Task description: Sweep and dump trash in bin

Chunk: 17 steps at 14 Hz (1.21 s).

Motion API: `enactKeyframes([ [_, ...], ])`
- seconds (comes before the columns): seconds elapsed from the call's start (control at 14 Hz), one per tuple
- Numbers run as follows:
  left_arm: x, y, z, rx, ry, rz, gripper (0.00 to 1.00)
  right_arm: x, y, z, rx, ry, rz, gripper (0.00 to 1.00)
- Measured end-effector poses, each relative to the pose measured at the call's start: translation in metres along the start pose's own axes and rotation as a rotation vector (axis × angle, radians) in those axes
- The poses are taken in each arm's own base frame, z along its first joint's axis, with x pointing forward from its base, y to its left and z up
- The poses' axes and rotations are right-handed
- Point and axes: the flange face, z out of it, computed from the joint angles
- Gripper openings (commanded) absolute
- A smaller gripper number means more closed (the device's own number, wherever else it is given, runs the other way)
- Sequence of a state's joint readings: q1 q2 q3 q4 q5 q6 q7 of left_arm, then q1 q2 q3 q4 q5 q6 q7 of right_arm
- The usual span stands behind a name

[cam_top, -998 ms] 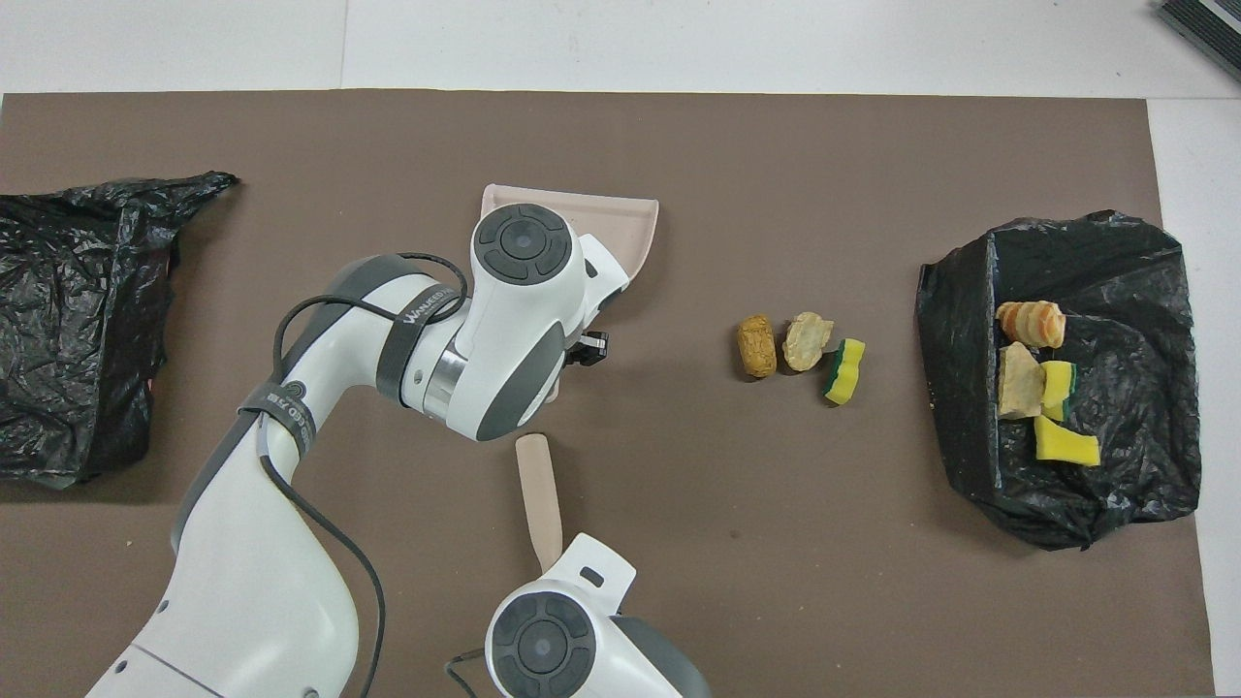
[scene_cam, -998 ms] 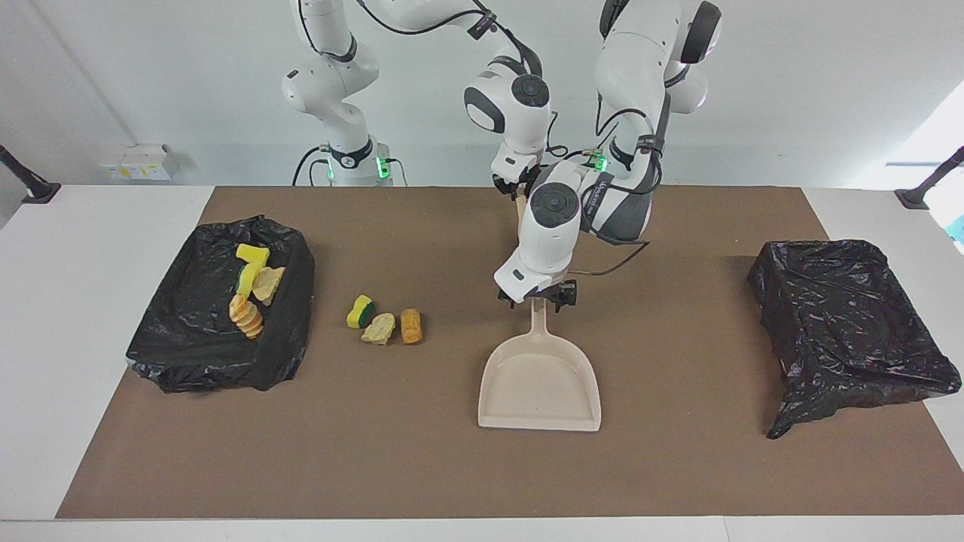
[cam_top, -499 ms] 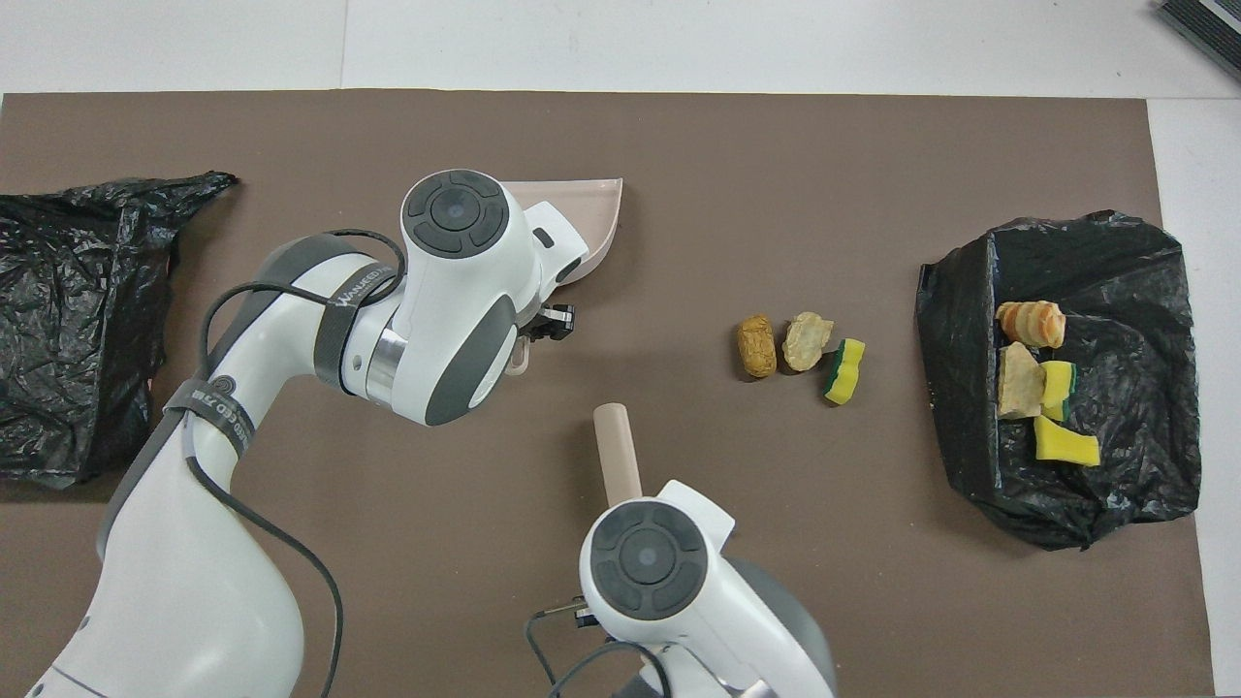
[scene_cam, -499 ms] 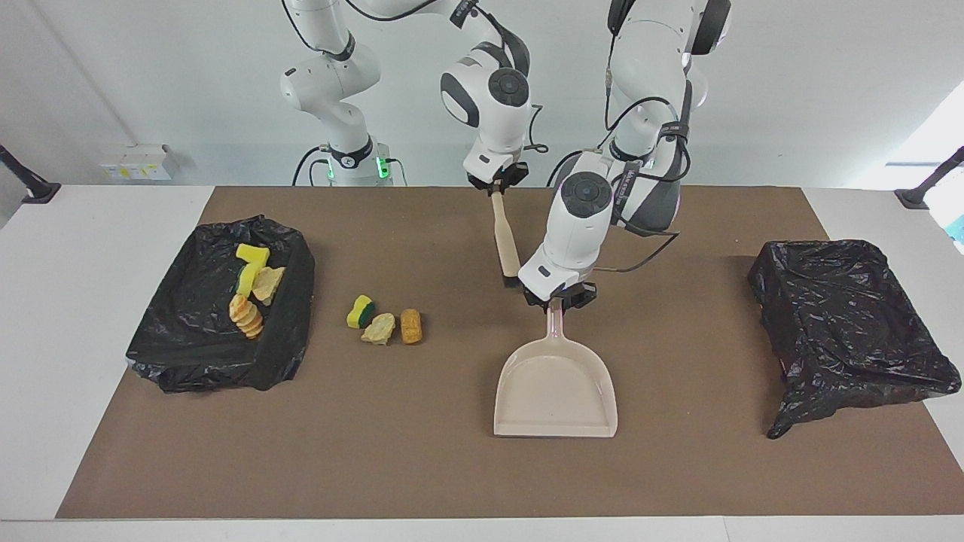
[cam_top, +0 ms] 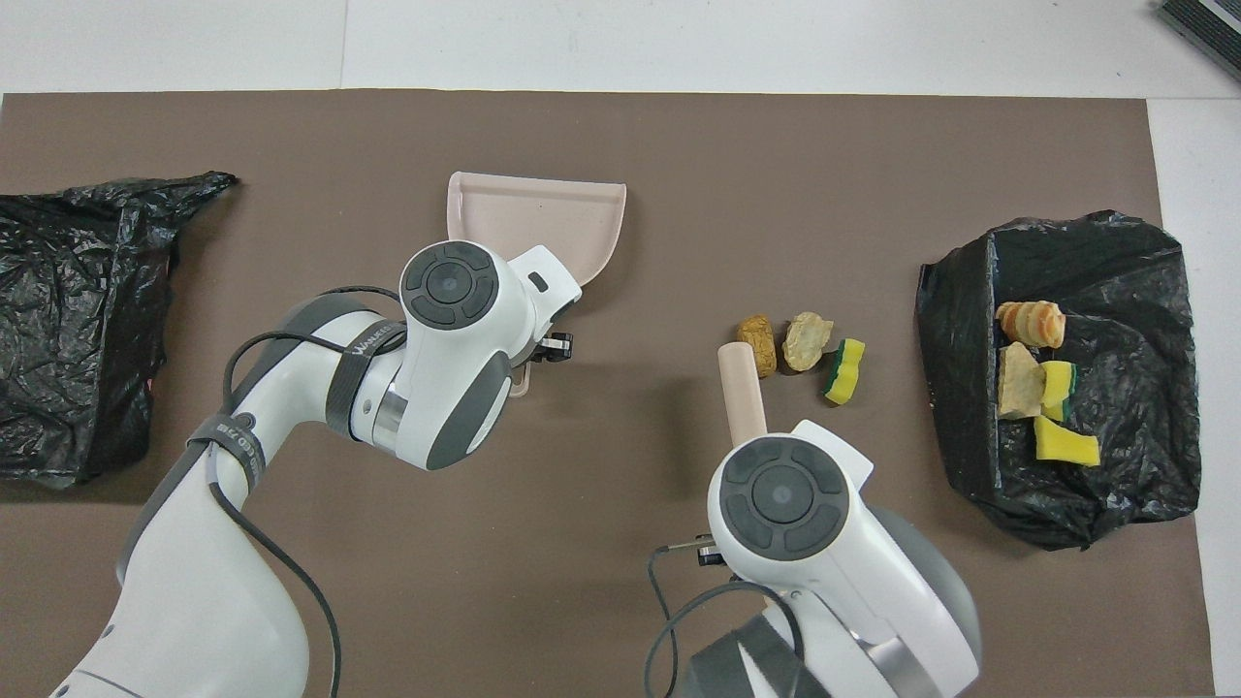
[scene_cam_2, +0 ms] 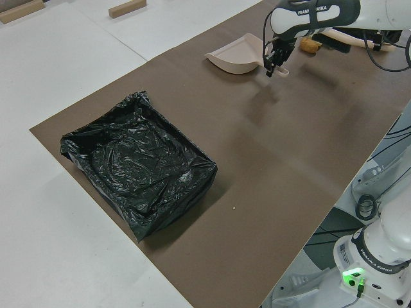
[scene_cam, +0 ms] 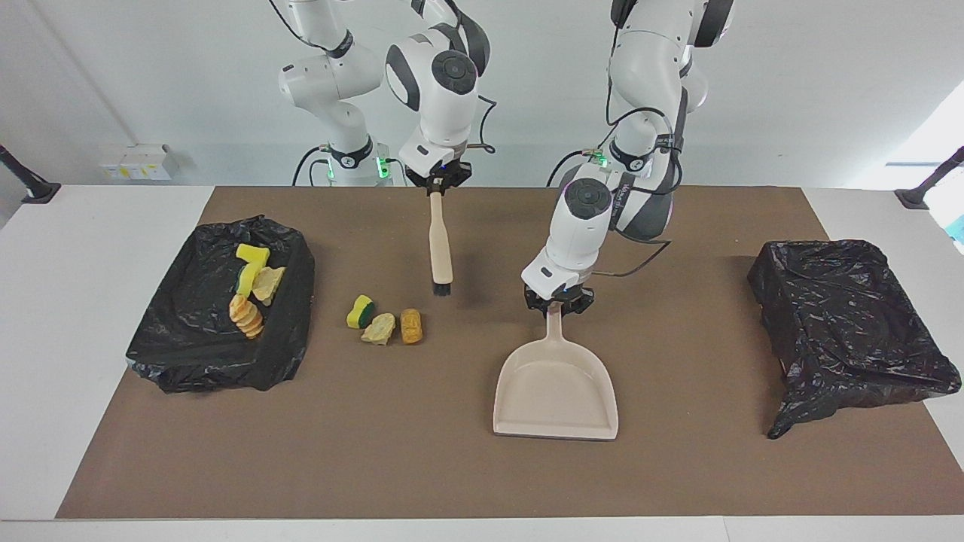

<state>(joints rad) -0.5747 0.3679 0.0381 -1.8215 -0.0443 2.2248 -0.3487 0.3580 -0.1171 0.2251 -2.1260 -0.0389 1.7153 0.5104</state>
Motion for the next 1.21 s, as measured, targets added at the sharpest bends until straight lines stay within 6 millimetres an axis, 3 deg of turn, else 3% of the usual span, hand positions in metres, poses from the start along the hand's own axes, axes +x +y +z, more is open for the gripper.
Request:
enactKeyframes([
  [0.21,0.002,0.001,-0.008,-0.006,0.016,0.000,0.61,0.024,0.043,0.009,-0.091,0.026,-0.033,0.00],
  [0.43,0.002,0.000,-0.012,0.011,0.030,0.020,0.50,0.069,0.117,0.028,-0.100,0.064,-0.074,0.00],
  [0.5,0.003,0.000,-0.013,0.017,0.035,0.027,0.31,0.083,0.145,0.037,-0.096,0.068,-0.088,0.00],
  [0.57,0.003,0.000,-0.014,0.021,0.039,0.031,0.00,0.093,0.173,0.048,-0.095,0.063,-0.103,0.00],
  [0.71,0.004,0.000,-0.015,0.022,0.043,0.033,0.00,0.108,0.212,0.071,-0.079,0.045,-0.100,0.00],
  [0.78,0.004,0.000,-0.015,0.021,0.047,0.037,0.00,0.113,0.217,0.082,-0.071,0.038,-0.095,0.00],
  [0.93,0.007,-0.002,-0.018,0.020,0.063,0.053,0.00,0.119,0.207,0.093,-0.065,0.030,-0.102,0.00],
  [1.21,0.022,-0.028,-0.038,0.028,0.103,0.205,0.00,0.116,0.177,0.096,-0.033,0.012,-0.086,0.00],
])
